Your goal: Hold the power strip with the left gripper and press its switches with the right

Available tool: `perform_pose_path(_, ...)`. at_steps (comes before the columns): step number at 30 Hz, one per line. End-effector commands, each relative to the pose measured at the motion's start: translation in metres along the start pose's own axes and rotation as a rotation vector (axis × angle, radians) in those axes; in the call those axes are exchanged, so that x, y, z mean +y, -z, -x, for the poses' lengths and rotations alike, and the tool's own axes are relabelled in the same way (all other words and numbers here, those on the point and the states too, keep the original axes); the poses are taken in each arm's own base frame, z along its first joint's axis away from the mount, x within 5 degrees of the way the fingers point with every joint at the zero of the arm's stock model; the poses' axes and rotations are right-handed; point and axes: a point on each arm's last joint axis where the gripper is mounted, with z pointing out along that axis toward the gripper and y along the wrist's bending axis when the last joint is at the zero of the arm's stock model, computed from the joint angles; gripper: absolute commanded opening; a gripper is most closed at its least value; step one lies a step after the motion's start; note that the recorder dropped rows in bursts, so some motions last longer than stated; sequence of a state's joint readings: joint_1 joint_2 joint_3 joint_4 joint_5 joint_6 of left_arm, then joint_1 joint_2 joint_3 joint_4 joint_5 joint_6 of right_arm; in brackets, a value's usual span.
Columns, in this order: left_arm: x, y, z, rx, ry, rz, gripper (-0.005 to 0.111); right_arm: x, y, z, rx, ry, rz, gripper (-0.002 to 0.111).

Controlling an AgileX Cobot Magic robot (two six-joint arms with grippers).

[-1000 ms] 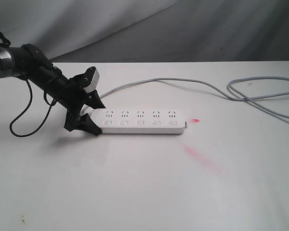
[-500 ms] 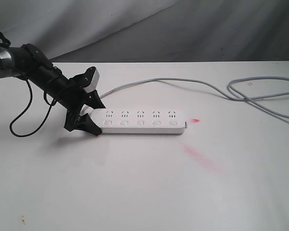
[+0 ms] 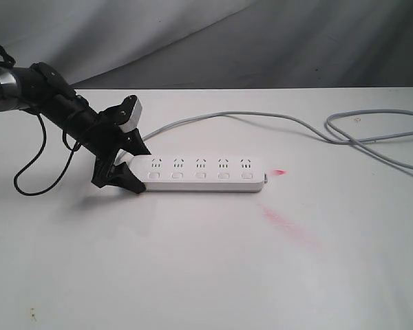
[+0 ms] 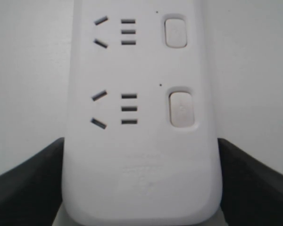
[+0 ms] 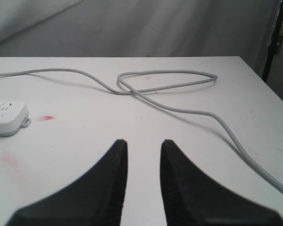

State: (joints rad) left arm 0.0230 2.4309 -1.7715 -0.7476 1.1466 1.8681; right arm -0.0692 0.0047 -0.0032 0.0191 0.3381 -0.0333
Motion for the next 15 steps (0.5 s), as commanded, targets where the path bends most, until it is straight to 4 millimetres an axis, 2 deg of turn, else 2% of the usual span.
perform_pose_path(1, -0.001, 0.0, 0.002, 0.002, 0.0, -0.007, 0.026, 0.0, 0.0, -0.001, -0.005, 0.018, -0.004, 0.023)
perform_pose_path(4, -0.001, 0.0, 0.002, 0.001, 0.0, -0.011, 0.026, 0.0, 0.0, -0.001, -0.005, 0.018, -0.004, 0.023)
perform_pose_path(6, -0.001, -0.001, 0.0, 0.014, -0.004, -0.016, 0.032, 0.0, 0.0, -0.001, -0.005, 0.018, -0.004, 0.023)
perform_pose_path(8, -0.001, -0.001, -0.001, 0.021, -0.008, -0.018, 0.046, 0.0, 0.0, -0.001, -0.005, 0.018, -0.004, 0.023)
perform_pose_path(12, -0.001, 0.002, 0.001, 0.021, -0.009, -0.013, 0.089, 0.0, 0.0, -0.001, -0.005, 0.018, -0.004, 0.023)
perform_pose_path(15, 0.0, 0.011, 0.008, 0.024, -0.025, 0.021, 0.095, 0.0, 0.0, -0.001, -0.005, 0.018, -0.004, 0.023)
